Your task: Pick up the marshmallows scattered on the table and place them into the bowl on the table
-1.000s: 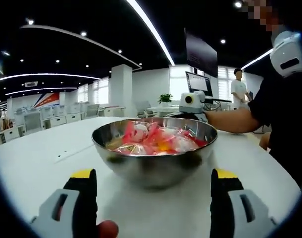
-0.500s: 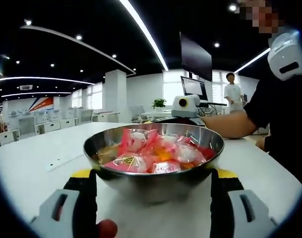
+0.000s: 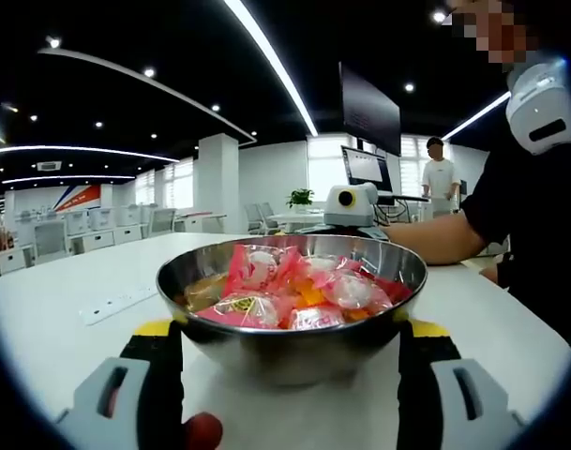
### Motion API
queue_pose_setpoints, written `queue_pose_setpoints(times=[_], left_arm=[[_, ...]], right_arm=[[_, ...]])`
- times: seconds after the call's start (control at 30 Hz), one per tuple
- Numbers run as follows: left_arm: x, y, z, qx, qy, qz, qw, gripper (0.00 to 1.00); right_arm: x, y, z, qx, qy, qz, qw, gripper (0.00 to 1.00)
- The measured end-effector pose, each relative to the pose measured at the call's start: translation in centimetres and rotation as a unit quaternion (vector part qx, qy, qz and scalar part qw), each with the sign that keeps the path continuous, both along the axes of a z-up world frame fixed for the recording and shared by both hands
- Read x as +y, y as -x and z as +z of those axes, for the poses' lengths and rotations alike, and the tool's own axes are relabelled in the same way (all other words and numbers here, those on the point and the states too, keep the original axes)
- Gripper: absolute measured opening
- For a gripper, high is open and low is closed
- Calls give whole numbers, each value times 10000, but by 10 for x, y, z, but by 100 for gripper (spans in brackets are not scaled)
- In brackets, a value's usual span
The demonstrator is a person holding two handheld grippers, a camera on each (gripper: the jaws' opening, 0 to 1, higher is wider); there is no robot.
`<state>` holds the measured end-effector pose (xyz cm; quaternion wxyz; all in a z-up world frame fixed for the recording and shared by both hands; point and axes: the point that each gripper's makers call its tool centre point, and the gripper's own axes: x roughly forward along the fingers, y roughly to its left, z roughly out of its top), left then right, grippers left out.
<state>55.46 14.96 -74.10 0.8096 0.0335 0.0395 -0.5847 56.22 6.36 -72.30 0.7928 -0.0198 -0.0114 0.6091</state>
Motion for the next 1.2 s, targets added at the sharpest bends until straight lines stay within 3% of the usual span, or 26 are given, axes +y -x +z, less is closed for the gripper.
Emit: queue_pose_setpoints(times=[0.2, 0.33, 0.77, 1.07, 1.2], left_arm=[[-1, 4, 6, -18, -59, 10, 10000, 96], [0, 0, 17, -59, 7, 10, 10000, 96], [-3, -40, 52, -125, 66, 66, 9999, 96], [-4, -76, 48, -21, 58, 162, 9998, 96], [-2, -98, 33, 107, -41, 190, 9998, 96]], right_arm=[[2, 3, 1, 34, 38, 17, 10000, 95], [2, -2, 12, -11, -61, 10, 10000, 95], [-2, -56, 53, -229, -285, -7, 9993, 97], [2, -90, 44, -26, -225, 12, 9997, 97], [7, -102, 34, 39, -181, -8, 9998, 97]])
